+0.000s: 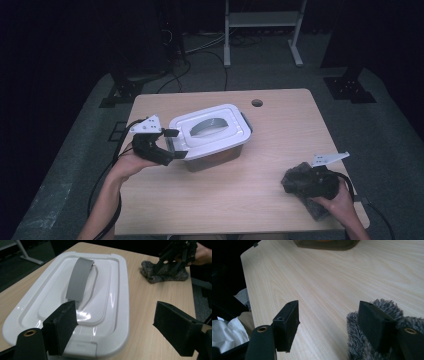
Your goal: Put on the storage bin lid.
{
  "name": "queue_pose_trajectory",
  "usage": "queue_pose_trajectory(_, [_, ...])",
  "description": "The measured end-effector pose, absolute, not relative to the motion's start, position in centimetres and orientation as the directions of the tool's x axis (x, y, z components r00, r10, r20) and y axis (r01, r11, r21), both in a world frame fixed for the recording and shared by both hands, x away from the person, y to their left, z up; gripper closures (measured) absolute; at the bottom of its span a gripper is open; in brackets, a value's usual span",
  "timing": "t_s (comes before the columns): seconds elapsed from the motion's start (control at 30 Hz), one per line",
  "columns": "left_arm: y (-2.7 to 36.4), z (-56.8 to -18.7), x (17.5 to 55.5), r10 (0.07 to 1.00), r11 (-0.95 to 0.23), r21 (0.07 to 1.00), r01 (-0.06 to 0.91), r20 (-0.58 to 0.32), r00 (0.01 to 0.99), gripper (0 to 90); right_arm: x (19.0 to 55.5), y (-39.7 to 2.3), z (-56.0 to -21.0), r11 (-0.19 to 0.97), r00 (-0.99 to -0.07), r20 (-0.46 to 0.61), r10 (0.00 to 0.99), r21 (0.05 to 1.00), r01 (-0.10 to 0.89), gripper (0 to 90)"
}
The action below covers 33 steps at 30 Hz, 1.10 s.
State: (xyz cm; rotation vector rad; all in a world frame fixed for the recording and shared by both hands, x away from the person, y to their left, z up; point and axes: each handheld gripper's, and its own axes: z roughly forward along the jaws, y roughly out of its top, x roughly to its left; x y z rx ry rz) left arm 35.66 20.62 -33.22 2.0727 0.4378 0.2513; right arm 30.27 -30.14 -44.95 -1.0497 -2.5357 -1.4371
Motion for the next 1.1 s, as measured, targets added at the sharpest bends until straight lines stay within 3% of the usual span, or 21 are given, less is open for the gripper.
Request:
queue_pose_trajectory(0.4, [22.7,-34.5,33.7,0.442,-0.465,0.852,0.24,-0.012,0.897,12.6,30.3,-30.1,-45.0,0.344,-0.768,0.349,0.537,0.741,0.577,32.8])
queue_pose_trajectory(1.1, [25.6,-37.6,31.3,0.49,-0.413,0.868,0.276,-0.044,0.871,12.4,30.3,-30.0,-45.3,0.349,-0.763,0.35,0.543,0.733,0.584,32.8])
